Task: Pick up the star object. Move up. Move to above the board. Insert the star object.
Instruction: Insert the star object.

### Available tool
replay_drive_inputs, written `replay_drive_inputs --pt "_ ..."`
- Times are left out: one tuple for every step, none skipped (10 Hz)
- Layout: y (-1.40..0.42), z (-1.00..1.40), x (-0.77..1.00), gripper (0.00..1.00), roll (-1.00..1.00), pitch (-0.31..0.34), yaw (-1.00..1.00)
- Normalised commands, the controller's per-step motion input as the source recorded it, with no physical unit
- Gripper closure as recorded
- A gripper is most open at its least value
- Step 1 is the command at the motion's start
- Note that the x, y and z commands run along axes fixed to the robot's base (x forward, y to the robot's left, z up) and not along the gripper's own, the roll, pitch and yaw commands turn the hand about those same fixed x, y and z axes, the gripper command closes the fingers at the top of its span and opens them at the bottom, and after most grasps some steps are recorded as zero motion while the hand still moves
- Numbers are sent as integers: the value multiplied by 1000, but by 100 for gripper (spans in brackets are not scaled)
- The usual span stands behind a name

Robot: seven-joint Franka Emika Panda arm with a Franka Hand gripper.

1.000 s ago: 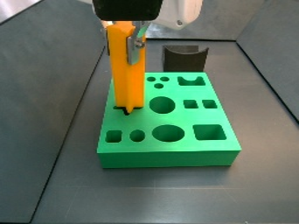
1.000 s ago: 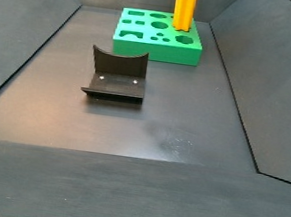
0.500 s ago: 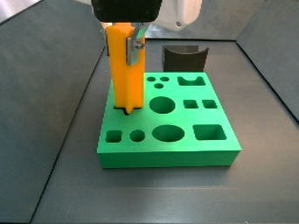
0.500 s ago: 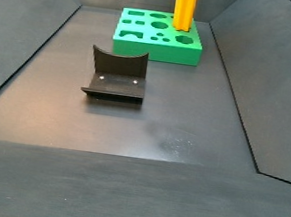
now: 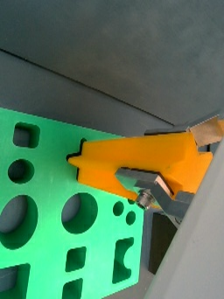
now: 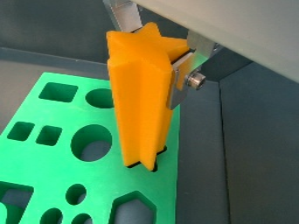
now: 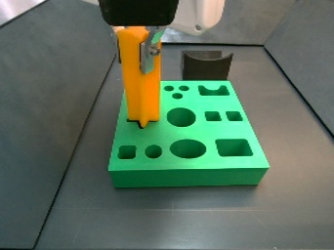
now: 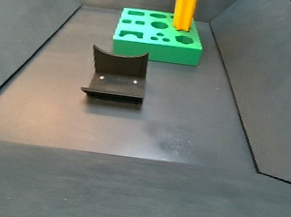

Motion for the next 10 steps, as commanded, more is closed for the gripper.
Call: replay_drive_inputs --pt "0 -126 -80 100 40 0 0" --pt "0 -126 -129 100 44 0 0" --pt "0 -123 -146 100 39 0 -40" --pt "0 -97 -137 100 14 0 -57" --pt "0 -86 -57 100 0 0 -26" --pt "0 -151 0 100 0 -14 -29" --pt "-6 -323 0 100 0 0 -77" --pt "0 -540 20 100 0 0 -54" --pt "0 -669 89 100 0 0 -23" --pt "0 -697 171 100 -50 37 -3"
